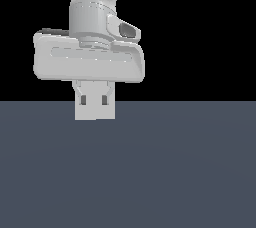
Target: Plug the charger into the wall socket.
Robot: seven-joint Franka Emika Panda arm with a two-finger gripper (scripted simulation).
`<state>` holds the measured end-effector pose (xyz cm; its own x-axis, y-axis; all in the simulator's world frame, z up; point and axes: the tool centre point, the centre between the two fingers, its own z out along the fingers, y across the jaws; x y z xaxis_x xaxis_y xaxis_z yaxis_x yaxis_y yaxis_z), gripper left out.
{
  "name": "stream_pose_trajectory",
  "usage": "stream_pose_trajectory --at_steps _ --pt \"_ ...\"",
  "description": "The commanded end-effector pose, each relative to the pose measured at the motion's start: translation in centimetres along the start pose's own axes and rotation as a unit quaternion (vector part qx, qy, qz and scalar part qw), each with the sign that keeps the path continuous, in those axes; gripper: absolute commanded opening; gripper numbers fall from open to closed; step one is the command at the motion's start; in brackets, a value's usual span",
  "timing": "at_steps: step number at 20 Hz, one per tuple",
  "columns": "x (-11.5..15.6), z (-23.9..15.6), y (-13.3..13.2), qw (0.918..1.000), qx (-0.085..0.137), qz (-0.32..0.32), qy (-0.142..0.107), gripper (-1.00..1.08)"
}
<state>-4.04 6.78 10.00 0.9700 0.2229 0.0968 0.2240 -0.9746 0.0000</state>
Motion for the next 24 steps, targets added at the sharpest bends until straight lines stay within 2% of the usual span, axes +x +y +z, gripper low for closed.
stream_pose_trajectory --at_steps 1,9,24 --pt "0.0 0.0 0.0 1.0 0.0 0.0 0.0 -1.0" --pt "0.7 0.1 0.0 1.0 0.0 0.0 0.0 -1.0" --pt "4.9 0.5 0.0 1.0 0.0 0.0 0.0 -1.0"
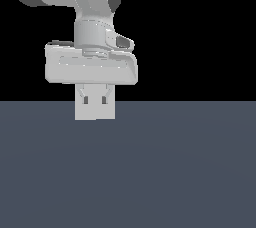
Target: Plug the charger into the wall socket.
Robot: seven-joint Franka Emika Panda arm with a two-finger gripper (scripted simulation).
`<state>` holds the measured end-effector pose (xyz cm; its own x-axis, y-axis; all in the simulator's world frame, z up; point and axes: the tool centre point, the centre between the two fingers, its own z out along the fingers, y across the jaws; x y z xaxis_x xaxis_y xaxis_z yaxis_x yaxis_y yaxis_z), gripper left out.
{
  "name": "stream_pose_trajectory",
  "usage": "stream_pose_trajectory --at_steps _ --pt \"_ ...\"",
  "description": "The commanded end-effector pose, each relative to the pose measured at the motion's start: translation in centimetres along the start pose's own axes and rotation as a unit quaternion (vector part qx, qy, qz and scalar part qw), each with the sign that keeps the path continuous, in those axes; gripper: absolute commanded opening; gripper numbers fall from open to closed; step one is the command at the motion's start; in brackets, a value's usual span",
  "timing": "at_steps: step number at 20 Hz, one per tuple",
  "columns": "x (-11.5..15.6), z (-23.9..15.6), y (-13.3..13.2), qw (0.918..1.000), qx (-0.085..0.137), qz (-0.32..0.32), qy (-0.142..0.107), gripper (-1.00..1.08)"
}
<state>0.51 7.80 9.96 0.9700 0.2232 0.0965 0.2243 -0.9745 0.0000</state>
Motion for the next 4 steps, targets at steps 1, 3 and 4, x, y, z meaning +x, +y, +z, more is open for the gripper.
stream_pose_trajectory --at_steps 1,3,4 --pt "0.32 0.02 0.01 1.0 0.0 0.0 0.0 -1.0" --pt "0.35 0.02 0.01 1.0 0.0 0.0 0.0 -1.0" --pt "0.34 0.01 0.01 1.0 0.0 0.0 0.0 -1.0"
